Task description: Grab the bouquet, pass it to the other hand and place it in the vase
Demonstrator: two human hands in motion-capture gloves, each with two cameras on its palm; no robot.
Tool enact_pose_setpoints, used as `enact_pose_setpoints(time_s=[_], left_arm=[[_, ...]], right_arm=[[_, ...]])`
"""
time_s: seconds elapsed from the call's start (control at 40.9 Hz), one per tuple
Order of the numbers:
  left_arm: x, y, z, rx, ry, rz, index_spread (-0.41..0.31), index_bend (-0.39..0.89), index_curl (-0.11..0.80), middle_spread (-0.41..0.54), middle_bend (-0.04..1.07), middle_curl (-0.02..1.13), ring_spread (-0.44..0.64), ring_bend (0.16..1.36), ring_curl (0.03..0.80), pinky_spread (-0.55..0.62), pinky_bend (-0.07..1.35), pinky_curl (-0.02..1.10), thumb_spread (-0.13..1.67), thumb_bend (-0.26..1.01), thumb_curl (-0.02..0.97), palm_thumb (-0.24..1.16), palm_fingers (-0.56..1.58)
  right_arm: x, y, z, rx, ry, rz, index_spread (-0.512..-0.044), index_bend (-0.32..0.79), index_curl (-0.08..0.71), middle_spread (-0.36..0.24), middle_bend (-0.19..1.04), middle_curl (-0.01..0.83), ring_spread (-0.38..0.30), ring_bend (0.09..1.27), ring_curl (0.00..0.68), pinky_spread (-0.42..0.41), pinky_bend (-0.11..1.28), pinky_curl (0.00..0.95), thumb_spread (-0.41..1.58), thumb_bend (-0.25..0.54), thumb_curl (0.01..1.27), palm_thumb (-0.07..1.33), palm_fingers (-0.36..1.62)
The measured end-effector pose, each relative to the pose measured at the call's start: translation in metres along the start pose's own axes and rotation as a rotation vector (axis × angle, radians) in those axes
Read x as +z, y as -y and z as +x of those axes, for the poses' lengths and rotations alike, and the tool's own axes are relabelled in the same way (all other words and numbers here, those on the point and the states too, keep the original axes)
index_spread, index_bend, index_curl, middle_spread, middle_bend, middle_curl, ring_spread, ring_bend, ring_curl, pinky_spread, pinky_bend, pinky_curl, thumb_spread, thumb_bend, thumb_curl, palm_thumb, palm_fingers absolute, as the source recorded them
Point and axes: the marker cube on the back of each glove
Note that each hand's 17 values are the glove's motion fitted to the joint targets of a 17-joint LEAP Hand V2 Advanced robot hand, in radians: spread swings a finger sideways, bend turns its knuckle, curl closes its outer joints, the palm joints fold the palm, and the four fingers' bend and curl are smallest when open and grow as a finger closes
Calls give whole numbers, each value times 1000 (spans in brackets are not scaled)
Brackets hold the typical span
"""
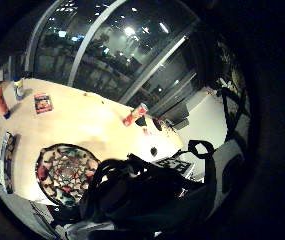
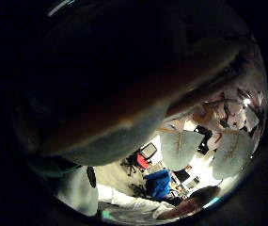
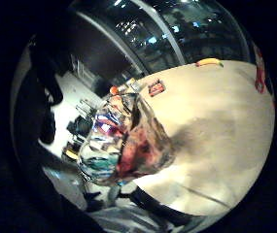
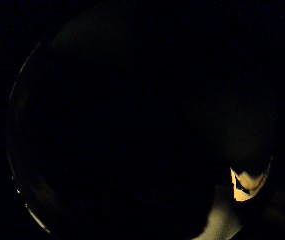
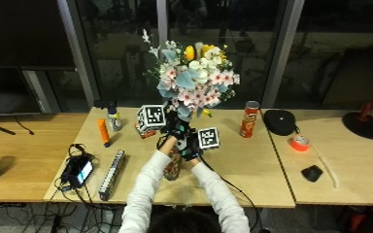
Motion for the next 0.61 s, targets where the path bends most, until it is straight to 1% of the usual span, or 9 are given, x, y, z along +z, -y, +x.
enact_pose_setpoints(time_s=[0.049, 0.073, 0.147, 0.22, 0.269, 0.318, 0.343, 0.489, 0.612], left_arm=[[-3, 11, 9, -30, 77, 50, -289, 357, 466, -316, 659, 533, -350, 808, 458, -365, 574, 490, 538, -6, 566, 867, 1478], [-6, 15, 10, -26, 90, 67, -294, 365, 472, -322, 674, 541, -355, 815, 462, -371, 580, 493, 520, -11, 575, 871, 1470], [-16, 27, 15, 6, 85, 108, -311, 390, 493, -336, 702, 554, -367, 832, 474, -384, 599, 501, 473, -20, 597, 882, 1447], [-27, 42, 16, 17, 66, 147, -323, 405, 509, -345, 720, 564, -375, 846, 483, -393, 618, 506, 436, -25, 617, 889, 1431], [-33, 50, 14, 11, 51, 167, -328, 414, 518, -350, 731, 569, -377, 852, 486, -398, 629, 509, 416, -26, 629, 892, 1420], [-38, 55, 13, -4, 38, 177, -333, 420, 527, -354, 739, 573, -380, 859, 490, -401, 638, 512, 401, -28, 640, 893, 1412], [-40, 57, 12, -16, 33, 179, -335, 423, 531, -355, 743, 575, -381, 862, 492, -402, 642, 513, 394, -29, 645, 893, 1408], [-49, 62, -1, -60, -1, 191, -345, 435, 553, -361, 759, 582, -384, 876, 498, -406, 659, 517, 365, -32, 672, 892, 1392], [-51, 60, -9, -82, -18, 182, -350, 437, 567, -363, 770, 587, -384, 883, 501, -408, 668, 518, 351, -33, 691, 890, 1385]], right_arm=[[8, 3, -1, 65, -28, -66, -234, 274, 574, -153, 742, 565, -192, 949, 542, -264, 749, 522, 629, -81, 658, 929, 1100], [7, 1, 2, 103, -38, -99, -240, 207, 553, -151, 683, 545, -189, 909, 528, -266, 768, 515, 647, -85, 649, 897, 1023], [-1, -1, 8, 132, -51, -178, -250, 124, 523, -146, 583, 512, -182, 816, 496, -227, 728, 491, 766, -76, 620, 811, 898], [-10, 2, 10, 95, -5, -242, -267, 128, 515, -138, 543, 497, -169, 705, 480, -156, 642, 495, 854, -66, 588, 736, 620], [-20, 2, 12, 200, 3, -256, -293, 139, 504, -121, 462, 469, -133, 564, 443, -71, 556, 477, 905, -76, 564, 666, 188], [-30, 3, 15, 292, 1, -241, -305, 146, 502, -114, 454, 463, -119, 539, 441, -35, 543, 476, 940, -61, 550, 638, 173], [-35, 5, 16, 316, -1, -229, -319, 113, 472, -89, 404, 438, -108, 483, 406, -13, 525, 450, 962, -71, 536, 599, 32], [-63, 15, 15, 385, 15, -199, -359, 100, 387, -84, 305, 384, -69, 420, 323, 64, 513, 378, 1040, -52, 491, 508, -25], [-77, 17, 24, 427, 42, -197, -382, 95, 336, -68, 263, 363, -51, 419, 305, 111, 516, 360, 1070, -51, 460, 435, -40]])
